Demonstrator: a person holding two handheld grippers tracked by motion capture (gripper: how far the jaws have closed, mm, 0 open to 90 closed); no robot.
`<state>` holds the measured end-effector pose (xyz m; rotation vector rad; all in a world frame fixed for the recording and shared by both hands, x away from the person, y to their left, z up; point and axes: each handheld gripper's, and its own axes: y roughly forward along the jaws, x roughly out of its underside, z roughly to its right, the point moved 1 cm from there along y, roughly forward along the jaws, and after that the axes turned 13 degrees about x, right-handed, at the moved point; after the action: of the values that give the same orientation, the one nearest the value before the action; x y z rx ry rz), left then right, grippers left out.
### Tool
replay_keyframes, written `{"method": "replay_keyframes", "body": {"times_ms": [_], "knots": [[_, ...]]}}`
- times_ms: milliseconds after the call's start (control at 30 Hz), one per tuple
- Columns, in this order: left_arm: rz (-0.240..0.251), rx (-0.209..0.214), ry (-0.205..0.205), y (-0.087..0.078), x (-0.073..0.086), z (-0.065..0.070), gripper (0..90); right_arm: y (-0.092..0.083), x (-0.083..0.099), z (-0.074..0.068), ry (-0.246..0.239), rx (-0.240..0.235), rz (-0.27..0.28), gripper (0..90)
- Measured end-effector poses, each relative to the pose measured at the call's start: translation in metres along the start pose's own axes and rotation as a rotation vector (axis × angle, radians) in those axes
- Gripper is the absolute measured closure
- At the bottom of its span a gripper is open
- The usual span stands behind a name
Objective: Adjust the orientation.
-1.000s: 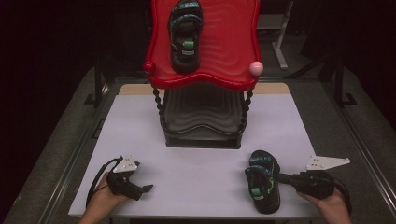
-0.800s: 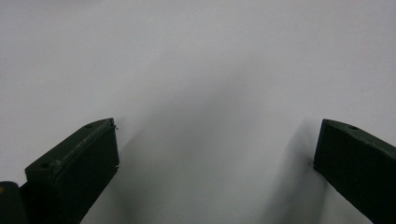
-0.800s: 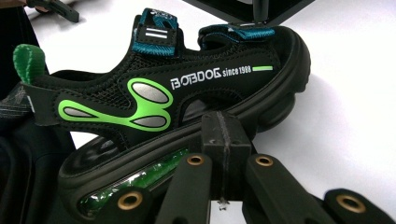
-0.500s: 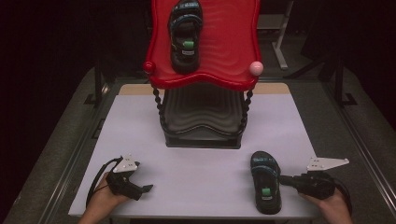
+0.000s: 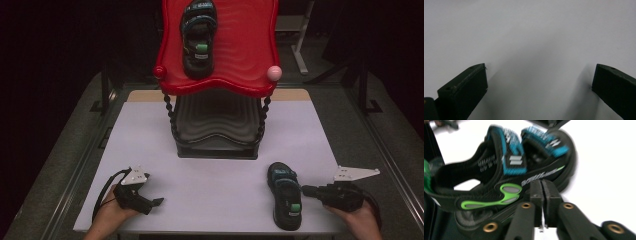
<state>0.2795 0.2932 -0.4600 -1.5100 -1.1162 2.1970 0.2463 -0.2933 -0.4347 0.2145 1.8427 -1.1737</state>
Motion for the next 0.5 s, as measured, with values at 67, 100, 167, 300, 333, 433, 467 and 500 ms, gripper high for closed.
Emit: {"method": "replay_keyframes", "body": {"times_ms": [67, 100, 167, 300, 333, 433, 467, 500], "knots": [[0.000, 0.000, 0.000, 0.000, 0.000, 0.000, 0.0, -0.004, -0.003, 0.002, 0.008, 0.001, 0.024, 79.2], [0.000, 0.000, 0.000, 0.000, 0.000, 0.000, 0.0, -0.006, -0.004, 0.002, 0.013, 0.002, 0.036, 77.2], [0.000, 0.000, 0.002, 0.000, 0.000, 0.000, 0.0, -0.009, -0.007, 0.002, 0.011, 0.003, 0.054, 72.9], [0.002, -0.001, 0.000, 0.000, 0.000, 0.000, 0.0, -0.016, -0.017, -0.001, 0.018, -0.024, 0.107, 63.1], [0.002, 0.000, 0.000, 0.000, 0.000, 0.000, 0.0, -0.018, -0.020, -0.002, 0.015, -0.032, 0.118, 61.0], [0.002, 0.000, 0.000, 0.000, 0.000, 0.000, 0.0, -0.020, -0.030, -0.007, 0.005, -0.068, 0.152, 55.6], [0.004, -0.001, 0.000, 0.000, 0.000, 0.000, 0.0, -0.020, -0.034, -0.009, 0.000, -0.083, 0.160, 54.9], [0.003, 0.000, 0.000, 0.000, 0.000, 0.000, 0.0, -0.019, -0.037, -0.012, -0.007, -0.098, 0.164, 54.4]]}}
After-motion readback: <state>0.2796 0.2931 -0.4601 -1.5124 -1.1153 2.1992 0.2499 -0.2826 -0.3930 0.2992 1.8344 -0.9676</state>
